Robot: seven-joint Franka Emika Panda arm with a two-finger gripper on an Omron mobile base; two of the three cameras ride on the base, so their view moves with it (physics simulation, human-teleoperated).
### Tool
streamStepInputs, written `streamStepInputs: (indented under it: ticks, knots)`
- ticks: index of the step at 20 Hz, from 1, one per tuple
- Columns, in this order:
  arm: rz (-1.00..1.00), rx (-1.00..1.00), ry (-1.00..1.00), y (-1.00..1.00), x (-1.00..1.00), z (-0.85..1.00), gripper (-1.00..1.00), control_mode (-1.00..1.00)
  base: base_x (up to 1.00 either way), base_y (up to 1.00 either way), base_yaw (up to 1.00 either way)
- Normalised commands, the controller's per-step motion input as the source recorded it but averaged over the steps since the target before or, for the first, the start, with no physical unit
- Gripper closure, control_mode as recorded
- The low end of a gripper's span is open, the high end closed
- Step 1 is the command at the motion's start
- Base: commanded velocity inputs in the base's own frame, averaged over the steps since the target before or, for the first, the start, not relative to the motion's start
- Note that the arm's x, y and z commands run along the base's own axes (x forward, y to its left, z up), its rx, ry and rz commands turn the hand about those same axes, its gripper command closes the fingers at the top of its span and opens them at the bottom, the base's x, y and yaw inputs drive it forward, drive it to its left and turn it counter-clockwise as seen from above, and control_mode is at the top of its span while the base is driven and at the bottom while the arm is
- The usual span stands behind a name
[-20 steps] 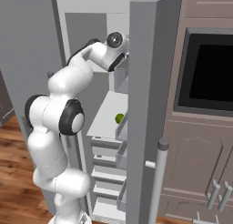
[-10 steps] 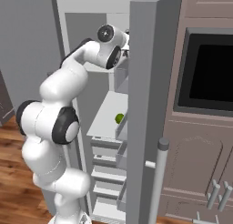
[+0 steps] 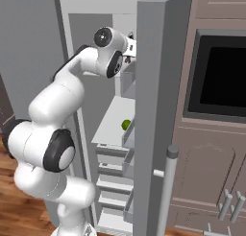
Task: Retrieve the fish from the fridge and place it on the cutting board.
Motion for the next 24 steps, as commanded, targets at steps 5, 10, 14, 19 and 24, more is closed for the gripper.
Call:
streamStepInputs:
  ticks: [5, 10, 14, 19, 24]
  knots:
    - [-0.02, 0.0, 0.0, 0.11, -0.66, 0.0, 1.0, -1.0, 0.0, 0.0, 0.0]
    - [-0.06, 0.0, 0.04, 0.3, -0.55, 0.0, 1.0, -1.0, 0.0, 0.0, 0.0]
    - [-0.13, 0.0, 0.08, 0.26, -0.39, 0.01, 1.0, -1.0, 0.0, 0.0, 0.0]
    - [-0.23, 0.05, 0.09, 0.21, -0.37, 0.0, 1.0, -1.0, 0.0, 0.0, 0.0]
    - [-0.26, 0.08, 0.18, 0.1, -0.4, 0.0, 1.0, -1.0, 0.0, 0.0, 0.0]
